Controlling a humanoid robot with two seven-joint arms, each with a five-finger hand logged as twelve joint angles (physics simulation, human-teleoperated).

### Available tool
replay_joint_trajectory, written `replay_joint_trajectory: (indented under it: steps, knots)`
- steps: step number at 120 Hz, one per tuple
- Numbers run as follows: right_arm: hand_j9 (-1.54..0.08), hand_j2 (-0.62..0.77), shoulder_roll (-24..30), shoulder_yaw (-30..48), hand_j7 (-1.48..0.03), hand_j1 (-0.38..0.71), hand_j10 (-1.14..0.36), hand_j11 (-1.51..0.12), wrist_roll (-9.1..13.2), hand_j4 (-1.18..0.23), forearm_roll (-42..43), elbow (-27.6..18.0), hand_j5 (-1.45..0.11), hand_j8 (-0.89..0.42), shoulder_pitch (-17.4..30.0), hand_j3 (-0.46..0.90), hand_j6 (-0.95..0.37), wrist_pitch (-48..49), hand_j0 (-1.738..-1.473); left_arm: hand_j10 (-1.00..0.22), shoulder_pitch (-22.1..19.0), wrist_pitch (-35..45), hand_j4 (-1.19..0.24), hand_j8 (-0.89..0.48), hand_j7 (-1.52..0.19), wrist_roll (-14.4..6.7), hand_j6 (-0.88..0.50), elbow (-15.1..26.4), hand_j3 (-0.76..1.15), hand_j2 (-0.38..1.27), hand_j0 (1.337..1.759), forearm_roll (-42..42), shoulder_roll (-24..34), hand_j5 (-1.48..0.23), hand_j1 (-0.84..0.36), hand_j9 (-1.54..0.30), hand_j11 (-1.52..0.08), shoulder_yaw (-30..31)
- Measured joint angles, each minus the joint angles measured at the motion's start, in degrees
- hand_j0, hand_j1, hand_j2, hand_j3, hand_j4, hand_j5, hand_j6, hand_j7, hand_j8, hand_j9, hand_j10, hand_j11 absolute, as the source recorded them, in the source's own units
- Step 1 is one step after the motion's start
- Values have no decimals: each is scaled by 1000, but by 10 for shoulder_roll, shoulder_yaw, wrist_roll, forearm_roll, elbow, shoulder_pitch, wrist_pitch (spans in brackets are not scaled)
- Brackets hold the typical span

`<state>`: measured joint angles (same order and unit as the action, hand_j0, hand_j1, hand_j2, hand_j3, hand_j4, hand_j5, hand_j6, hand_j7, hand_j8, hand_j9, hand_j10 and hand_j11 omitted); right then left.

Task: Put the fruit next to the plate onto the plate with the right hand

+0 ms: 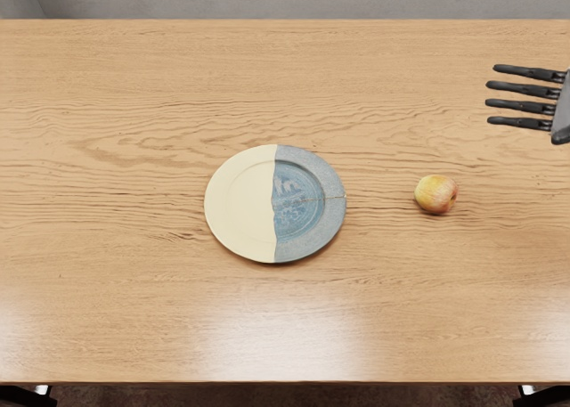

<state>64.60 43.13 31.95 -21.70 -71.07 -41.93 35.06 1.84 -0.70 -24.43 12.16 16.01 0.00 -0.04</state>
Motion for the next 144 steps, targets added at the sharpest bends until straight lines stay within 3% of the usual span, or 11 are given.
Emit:
replay_joint_trajectory:
  steps: [25,49,70,87,101,119,144]
  knots:
    - [-22,-4,-12,-1,-23,-328,-14,-23,1,-12,29,-7,-22,-12,-3,0,-11,0,-1658,0,0,0,0,0,0,0,-1,0,0,0,1658,0,0,0,349,0,0,0]
    - [-29,-4,-18,5,-29,-322,-21,-29,3,-20,310,-146,-29,-20,-59,0,-19,-16,-1658,0,0,0,0,0,0,0,-1,0,0,0,1658,0,0,0,349,0,0,0]
    - [-32,-4,-94,-42,-32,-320,-26,-32,6,-26,568,-199,-32,-26,-96,0,-26,-218,-1658,0,0,0,0,0,0,0,0,0,0,0,1658,0,0,0,349,0,0,0]
    - [-33,-4,-158,-184,-33,-320,-27,-33,7,-27,662,-207,-33,-28,-136,0,-28,-423,-1658,0,0,0,0,0,0,0,0,0,0,0,1658,0,0,0,349,0,0,0]
    - [-34,-4,-208,-271,-34,-320,-28,-34,17,-29,700,-188,-34,-29,-148,0,-30,-502,-1658,0,0,0,0,0,0,0,0,0,0,0,1658,0,0,0,349,0,0,0]
    - [-35,-3,-249,-309,-35,-319,-30,-35,27,-30,718,-163,-35,-31,-151,0,-32,-557,-1658,0,0,0,0,0,0,0,0,0,0,0,1658,0,0,0,349,0,0,0]
    - [-37,-4,-267,-328,-36,-317,-30,-36,30,-30,729,-146,-37,-31,-141,0,-32,-598,-1658,0,0,0,0,0,0,0,0,0,0,0,1658,0,0,0,349,0,0,0]
